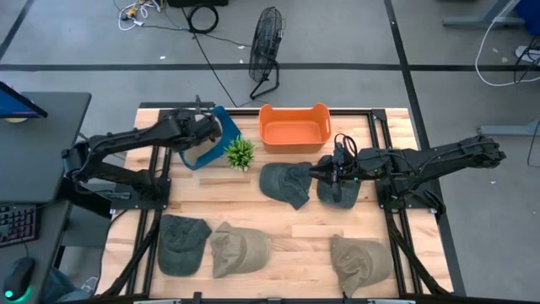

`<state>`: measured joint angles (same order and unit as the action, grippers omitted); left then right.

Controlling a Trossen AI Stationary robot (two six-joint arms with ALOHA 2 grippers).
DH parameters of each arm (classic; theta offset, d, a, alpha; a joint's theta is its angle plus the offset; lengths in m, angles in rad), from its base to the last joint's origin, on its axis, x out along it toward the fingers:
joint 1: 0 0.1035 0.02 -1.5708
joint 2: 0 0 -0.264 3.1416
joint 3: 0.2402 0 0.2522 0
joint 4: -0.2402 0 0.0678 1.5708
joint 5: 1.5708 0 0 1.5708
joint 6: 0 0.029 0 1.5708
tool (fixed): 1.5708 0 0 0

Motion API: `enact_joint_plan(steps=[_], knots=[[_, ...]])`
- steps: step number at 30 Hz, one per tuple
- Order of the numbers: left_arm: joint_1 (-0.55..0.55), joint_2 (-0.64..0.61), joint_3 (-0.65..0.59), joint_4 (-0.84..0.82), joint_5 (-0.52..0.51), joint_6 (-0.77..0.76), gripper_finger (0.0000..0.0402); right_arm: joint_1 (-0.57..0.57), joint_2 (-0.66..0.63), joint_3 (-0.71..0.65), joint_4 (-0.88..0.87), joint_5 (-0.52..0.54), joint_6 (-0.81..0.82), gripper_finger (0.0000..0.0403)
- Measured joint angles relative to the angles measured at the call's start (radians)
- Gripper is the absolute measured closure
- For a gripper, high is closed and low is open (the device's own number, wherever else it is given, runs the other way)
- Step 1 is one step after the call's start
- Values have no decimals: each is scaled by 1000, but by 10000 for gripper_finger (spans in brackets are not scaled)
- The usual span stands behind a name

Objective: Pick & Place hat
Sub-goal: Put the top brown cap into the blue bin

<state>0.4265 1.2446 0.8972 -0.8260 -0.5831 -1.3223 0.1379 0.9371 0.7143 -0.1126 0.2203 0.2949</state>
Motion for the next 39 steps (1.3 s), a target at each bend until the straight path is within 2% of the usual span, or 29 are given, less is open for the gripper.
enact_joint_plan(steps=[4,6,11,19,24,29,32,39], knots=[[5,0,-84,227,-1,53,397,0,0,0,-2,0,9,311],[5,0,-102,268,-9,79,398,0,0,0,-2,0,11,311],[9,0,-115,240,-77,125,395,0,0,0,-2,0,11,311],[36,-1,-122,141,-86,135,396,0,0,0,-1,0,11,311],[74,-1,-138,192,-131,297,397,0,0,0,-1,0,11,311],[94,-1,-138,300,-133,444,396,0,0,0,-1,14,11,311],[99,-1,-138,293,-91,434,398,0,0,0,-1,27,11,311],[78,-1,-192,280,-25,268,395,0,0,0,-1,31,11,311]])
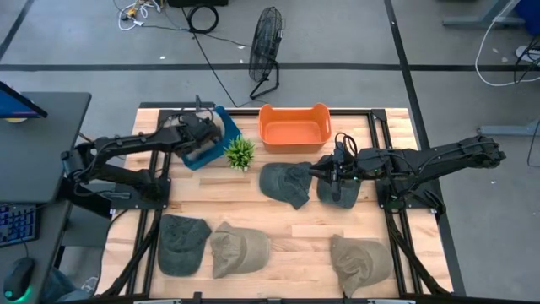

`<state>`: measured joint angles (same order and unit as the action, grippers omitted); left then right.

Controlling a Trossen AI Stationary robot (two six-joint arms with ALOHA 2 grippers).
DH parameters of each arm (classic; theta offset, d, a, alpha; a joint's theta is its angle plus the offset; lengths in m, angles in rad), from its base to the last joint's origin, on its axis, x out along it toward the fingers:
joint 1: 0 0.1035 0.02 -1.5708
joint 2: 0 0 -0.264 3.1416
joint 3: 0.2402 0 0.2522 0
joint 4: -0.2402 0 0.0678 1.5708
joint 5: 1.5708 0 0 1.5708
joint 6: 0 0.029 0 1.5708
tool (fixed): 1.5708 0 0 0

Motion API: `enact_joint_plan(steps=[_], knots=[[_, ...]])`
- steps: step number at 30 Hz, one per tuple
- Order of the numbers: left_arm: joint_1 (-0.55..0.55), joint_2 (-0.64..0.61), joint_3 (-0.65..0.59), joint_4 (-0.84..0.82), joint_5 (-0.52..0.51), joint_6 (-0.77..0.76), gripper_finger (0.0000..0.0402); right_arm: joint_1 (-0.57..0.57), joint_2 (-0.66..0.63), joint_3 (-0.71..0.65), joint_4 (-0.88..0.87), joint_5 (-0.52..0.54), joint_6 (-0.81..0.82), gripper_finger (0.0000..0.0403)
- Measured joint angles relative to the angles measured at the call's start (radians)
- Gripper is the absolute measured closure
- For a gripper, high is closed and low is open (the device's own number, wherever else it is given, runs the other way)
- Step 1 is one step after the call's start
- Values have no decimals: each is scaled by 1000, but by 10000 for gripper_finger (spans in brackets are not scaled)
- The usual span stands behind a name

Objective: Pick & Place hat
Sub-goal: Put the top brown cap into the blue bin

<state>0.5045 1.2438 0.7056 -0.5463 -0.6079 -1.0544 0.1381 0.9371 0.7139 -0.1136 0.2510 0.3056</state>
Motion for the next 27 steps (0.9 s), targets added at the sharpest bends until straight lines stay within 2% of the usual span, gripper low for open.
enact_joint_plan(steps=[3,9,14,19,27], knots=[[-14,0,-18,2,18,-55,397,0,0,0,0,3,0,311],[-9,0,-27,-3,34,-60,389,0,0,0,-4,3,0,311],[11,0,-27,-5,106,-60,372,0,0,0,-7,3,0,311],[48,0,-27,-4,217,-42,342,0,0,0,-7,3,0,311],[47,-23,14,-7,276,42,273,0,0,0,-6,3,0,311]])
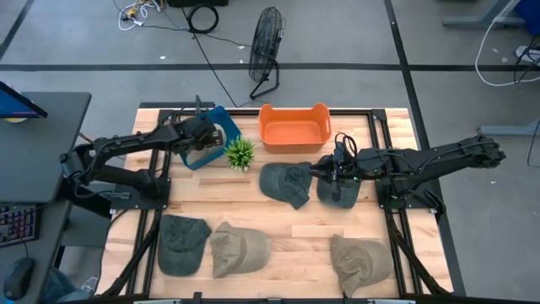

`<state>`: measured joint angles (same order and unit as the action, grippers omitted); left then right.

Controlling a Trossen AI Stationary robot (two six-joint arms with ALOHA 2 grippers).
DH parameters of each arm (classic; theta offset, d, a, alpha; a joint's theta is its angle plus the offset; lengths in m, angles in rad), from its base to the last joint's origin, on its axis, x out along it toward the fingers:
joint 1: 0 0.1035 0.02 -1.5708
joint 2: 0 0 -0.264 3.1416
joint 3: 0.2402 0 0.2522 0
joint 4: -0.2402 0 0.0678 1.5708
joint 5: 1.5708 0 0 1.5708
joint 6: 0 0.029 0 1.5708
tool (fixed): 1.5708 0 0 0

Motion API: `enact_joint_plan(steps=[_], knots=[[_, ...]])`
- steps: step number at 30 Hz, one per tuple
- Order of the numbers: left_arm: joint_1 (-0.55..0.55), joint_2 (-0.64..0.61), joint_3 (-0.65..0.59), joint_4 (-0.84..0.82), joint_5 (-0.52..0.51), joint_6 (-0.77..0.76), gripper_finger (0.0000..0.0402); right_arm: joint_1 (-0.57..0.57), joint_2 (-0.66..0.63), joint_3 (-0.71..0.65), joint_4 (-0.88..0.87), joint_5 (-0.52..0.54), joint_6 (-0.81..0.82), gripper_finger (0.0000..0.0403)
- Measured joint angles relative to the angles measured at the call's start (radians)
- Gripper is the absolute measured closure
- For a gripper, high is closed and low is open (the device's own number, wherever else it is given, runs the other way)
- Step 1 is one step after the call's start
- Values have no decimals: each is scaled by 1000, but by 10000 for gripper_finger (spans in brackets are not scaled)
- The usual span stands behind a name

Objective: Pick & Place hat
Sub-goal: Put the top brown cap into the blue bin, then put the left brown cap into the blue bin

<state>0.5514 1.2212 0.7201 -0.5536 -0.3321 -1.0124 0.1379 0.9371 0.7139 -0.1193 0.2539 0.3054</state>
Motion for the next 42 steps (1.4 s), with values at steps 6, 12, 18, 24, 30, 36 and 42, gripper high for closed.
enact_joint_plan(steps=[6,12,18,24,30,36,42], knots=[[-52,-60,156,-46,48,132,253,0,0,0,31,0,0,311],[-152,-79,372,-321,193,161,258,0,0,0,57,-11,0,311],[-351,-79,481,-445,272,87,266,0,0,0,54,-10,-20,311],[-568,-66,485,-445,275,-106,266,0,0,0,52,-10,-33,311],[-762,-31,484,-444,325,-239,266,0,0,0,52,-9,-33,311],[-908,35,484,-404,334,-343,239,0,0,0,40,-9,-46,311],[-985,142,484,-315,333,-441,192,0,0,0,33,-20,-60,297]])
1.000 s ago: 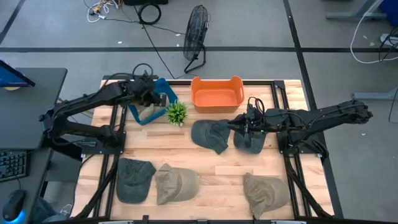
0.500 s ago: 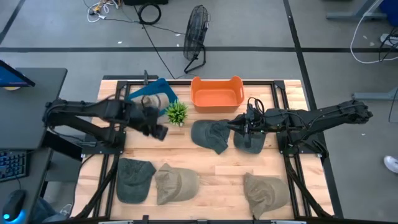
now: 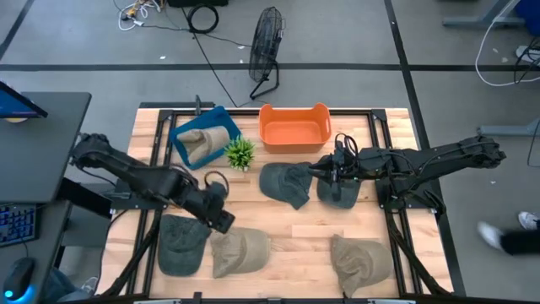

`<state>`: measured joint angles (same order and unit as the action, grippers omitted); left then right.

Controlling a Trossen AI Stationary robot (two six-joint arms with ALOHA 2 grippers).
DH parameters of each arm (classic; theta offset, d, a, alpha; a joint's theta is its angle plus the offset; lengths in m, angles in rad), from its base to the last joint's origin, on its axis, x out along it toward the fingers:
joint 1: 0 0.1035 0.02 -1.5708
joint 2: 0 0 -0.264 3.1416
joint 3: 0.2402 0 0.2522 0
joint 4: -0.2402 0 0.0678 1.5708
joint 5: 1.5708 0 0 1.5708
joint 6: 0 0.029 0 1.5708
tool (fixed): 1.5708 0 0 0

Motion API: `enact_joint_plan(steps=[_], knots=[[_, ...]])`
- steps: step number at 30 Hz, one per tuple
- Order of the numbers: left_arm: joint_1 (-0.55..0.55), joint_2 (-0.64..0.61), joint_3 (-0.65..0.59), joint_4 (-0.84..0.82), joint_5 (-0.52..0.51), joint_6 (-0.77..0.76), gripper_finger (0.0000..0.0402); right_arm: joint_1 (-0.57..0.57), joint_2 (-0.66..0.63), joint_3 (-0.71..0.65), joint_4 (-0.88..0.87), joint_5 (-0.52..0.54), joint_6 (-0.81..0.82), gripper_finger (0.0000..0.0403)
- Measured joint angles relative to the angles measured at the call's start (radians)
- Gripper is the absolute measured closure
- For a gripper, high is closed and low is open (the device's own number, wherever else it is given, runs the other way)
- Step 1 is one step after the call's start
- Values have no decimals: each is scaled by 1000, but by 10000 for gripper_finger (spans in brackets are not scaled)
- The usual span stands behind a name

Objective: Pick & Place hat
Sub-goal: Put the left brown cap into the blue bin

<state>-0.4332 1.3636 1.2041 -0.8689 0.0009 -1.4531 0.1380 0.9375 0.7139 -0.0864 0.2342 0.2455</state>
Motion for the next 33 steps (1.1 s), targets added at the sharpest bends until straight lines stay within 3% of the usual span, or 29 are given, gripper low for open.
enact_joint_plan(steps=[5,13,17,25,33], knots=[[-38,115,0,37,2,-108,173,0,0,0,-7,-17,0,259],[-105,257,-1,153,22,-294,178,0,0,0,-42,-17,4,213],[-131,315,0,221,22,-362,178,0,0,0,-60,-17,4,209],[-158,407,0,194,21,-470,179,0,0,0,-65,-18,4,210],[-154,463,0,248,-17,-423,200,0,0,0,-79,-18,4,211]])
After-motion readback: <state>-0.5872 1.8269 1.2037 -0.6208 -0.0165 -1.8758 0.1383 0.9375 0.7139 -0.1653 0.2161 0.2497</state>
